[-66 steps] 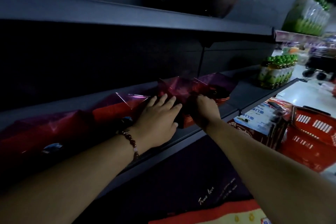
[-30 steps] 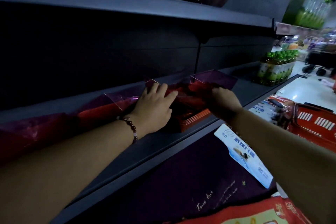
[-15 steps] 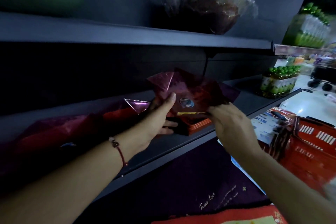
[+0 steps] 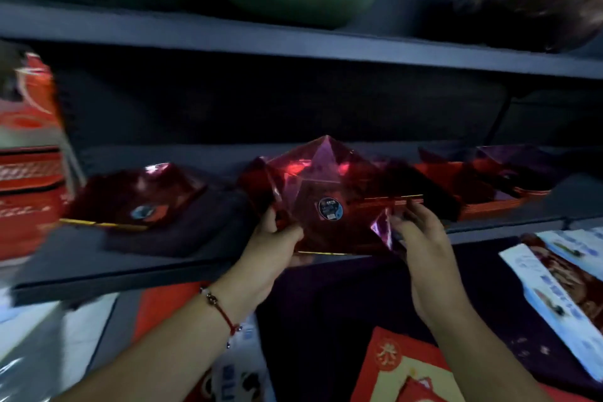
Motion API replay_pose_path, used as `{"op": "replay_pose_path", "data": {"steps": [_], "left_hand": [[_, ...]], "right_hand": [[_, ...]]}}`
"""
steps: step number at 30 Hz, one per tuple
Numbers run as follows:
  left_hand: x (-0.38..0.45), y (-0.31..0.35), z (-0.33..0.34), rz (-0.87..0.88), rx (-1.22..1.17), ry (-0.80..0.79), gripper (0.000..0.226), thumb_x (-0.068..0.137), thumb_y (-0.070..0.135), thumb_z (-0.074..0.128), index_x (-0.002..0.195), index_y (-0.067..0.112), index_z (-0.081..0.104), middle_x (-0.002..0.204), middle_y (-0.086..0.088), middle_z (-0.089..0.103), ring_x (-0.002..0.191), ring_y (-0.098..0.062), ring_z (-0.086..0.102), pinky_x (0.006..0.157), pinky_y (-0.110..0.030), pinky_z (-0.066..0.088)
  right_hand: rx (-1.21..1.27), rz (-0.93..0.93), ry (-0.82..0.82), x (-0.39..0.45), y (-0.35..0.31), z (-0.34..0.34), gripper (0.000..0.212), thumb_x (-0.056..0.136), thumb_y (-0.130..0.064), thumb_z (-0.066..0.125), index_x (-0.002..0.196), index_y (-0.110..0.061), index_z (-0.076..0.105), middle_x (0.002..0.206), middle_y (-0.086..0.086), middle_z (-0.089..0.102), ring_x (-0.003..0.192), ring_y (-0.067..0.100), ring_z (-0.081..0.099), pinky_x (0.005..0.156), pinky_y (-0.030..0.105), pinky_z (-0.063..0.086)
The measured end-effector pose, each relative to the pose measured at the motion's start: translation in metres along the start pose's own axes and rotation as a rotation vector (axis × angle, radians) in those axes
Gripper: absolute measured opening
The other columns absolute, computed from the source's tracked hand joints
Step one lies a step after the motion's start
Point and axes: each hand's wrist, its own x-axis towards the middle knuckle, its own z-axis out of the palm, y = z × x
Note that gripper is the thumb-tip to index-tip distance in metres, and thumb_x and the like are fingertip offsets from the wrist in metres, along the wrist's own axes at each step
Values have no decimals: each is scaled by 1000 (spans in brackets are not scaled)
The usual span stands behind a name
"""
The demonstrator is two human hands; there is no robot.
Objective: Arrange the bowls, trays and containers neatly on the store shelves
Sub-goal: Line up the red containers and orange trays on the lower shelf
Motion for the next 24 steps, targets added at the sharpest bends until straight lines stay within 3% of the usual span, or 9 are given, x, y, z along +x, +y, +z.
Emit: {"op": "replay_pose_path", "data": {"steps": [5, 11, 14, 16, 19, 22, 24], "left_hand": [[-22, -12, -53, 12, -92, 73, 36, 90, -1, 54, 116, 24, 56, 113, -8, 66, 85, -21, 69, 63, -36, 57], [-32, 0, -102, 91, -141, 129, 41, 89, 19, 67, 127, 27, 54, 117, -5, 68, 96, -29, 70, 74, -38, 59], [-30, 7, -129, 173, -176, 208, 43, 87, 20, 68, 127, 28, 55, 110, -5, 71, 88, -30, 70, 80, -43, 58], [-24, 13, -150, 257, -160, 311, 38, 89, 18, 65, 123, 30, 55, 105, -5, 70, 78, -22, 68, 74, -36, 59], [-8, 21, -189, 386, -42, 495, 22, 94, 21, 59, 108, 38, 58, 100, 3, 68, 79, -14, 68, 72, -32, 57], [4, 24, -231, 498, 214, 662, 17, 92, 30, 55, 104, 36, 65, 98, 14, 69, 94, -8, 65, 88, -37, 54], [12, 23, -253, 525, 350, 736, 23, 96, 22, 51, 112, 27, 66, 108, 10, 68, 98, -2, 59, 95, -25, 47]], "right_hand": [[-71, 104, -67, -17, 33, 46, 32, 86, -24, 66, 116, -37, 61, 111, -8, 70, 103, 13, 65, 98, 42, 48], [-47, 106, -127, -29, 41, 94, 24, 89, -23, 62, 110, -33, 68, 105, -7, 72, 101, 17, 66, 93, 42, 50], [63, 120, -181, -32, 39, 133, 23, 93, -15, 57, 111, -25, 68, 102, -2, 74, 95, 17, 68, 79, 32, 52], [109, 117, -210, -34, 34, 164, 22, 94, -15, 57, 111, -25, 67, 102, -5, 73, 93, 12, 67, 78, 28, 52], [126, 69, -275, -30, 27, 215, 22, 93, -19, 58, 113, -24, 65, 105, -10, 71, 100, 6, 64, 89, 27, 48], [76, -6, -333, -23, 21, 266, 27, 93, -18, 58, 119, -20, 62, 109, -8, 68, 101, 8, 62, 85, 22, 44], [39, -81, -370, -16, 23, 295, 26, 91, -14, 58, 116, -19, 64, 107, -8, 70, 101, 6, 63, 85, 21, 44]]}}
